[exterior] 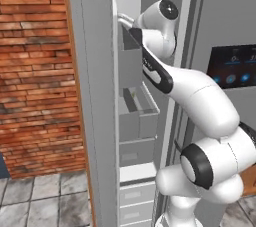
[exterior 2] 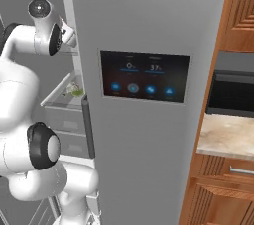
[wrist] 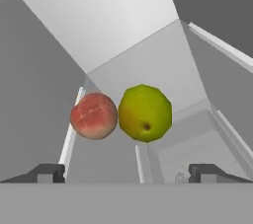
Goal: Take the pear and peach from the highest rack and move them to the second highest rack where the lemon wedge and fish are located, to maximize freezer space. Close the freezer door after rearranging.
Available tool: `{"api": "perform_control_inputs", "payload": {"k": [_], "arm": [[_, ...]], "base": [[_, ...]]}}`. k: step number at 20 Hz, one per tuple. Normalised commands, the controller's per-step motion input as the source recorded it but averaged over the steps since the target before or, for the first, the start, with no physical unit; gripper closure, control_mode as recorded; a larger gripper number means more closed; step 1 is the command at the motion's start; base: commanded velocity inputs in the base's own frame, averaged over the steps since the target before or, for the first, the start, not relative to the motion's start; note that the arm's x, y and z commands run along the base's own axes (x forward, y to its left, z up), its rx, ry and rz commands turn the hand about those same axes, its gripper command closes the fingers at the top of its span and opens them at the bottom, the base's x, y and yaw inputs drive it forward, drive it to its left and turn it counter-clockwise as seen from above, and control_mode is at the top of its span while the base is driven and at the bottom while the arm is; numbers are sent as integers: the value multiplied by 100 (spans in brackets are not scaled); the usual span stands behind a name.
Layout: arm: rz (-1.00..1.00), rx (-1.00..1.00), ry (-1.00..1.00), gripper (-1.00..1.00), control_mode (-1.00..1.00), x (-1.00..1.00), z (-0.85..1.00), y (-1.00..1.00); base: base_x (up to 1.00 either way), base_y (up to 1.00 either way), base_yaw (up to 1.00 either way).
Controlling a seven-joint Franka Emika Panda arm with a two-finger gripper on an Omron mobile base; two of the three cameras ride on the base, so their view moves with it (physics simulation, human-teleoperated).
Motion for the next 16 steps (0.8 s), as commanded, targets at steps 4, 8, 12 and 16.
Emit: {"api": "perform_control_inputs", "payload": {"k": [4, 8, 12, 16], "arm": [[-8, 0, 1, -100, -100, 39, 0, 1], [-6, 1, 3, -100, -100, 37, 0, 0], [-4, 5, 5, -100, -100, 20, 0, 0], [-2, 10, 7, -100, -100, 27, 0, 0]], "base": [[0, 0, 0], [0, 0, 0], [0, 0, 0], [0, 0, 0]]}}
